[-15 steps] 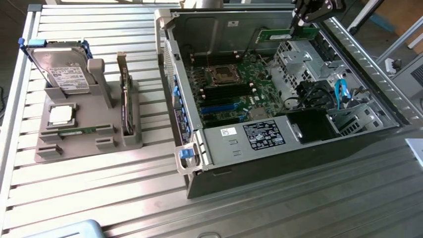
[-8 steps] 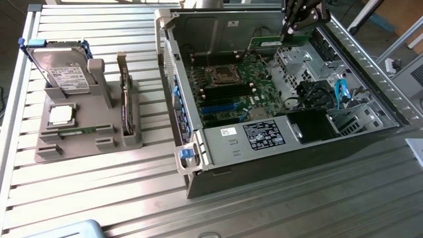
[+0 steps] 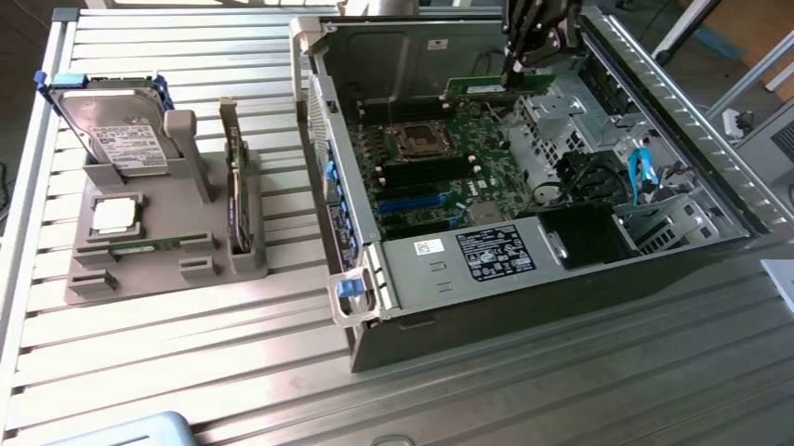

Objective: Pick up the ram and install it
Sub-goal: 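Insert the ram into the slot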

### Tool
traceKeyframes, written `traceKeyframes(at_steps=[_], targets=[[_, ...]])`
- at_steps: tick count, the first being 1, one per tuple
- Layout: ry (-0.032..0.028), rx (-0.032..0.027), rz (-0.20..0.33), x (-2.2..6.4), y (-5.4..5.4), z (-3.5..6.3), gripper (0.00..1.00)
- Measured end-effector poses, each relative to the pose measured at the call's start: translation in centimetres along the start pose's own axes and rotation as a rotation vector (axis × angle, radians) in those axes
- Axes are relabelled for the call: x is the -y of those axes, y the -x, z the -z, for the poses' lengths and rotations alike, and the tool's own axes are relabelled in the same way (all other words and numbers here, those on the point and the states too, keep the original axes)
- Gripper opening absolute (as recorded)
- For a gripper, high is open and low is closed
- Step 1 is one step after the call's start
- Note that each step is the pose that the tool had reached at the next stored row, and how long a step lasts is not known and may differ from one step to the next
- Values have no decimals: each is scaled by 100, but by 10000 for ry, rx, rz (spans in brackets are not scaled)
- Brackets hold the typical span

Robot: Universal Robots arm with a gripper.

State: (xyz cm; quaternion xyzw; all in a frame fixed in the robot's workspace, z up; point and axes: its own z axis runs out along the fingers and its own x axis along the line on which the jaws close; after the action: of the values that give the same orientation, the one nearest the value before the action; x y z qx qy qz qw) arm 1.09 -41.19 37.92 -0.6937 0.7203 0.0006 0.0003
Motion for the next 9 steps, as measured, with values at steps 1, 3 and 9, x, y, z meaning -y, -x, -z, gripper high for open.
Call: traceKeyframes(at_steps=[1,3,9], targets=[[1,1,-1,-1,11,-19,13],[2,-2,-1,-3,27,-52,13],[2,0,-6,-12,59,-153,13]])
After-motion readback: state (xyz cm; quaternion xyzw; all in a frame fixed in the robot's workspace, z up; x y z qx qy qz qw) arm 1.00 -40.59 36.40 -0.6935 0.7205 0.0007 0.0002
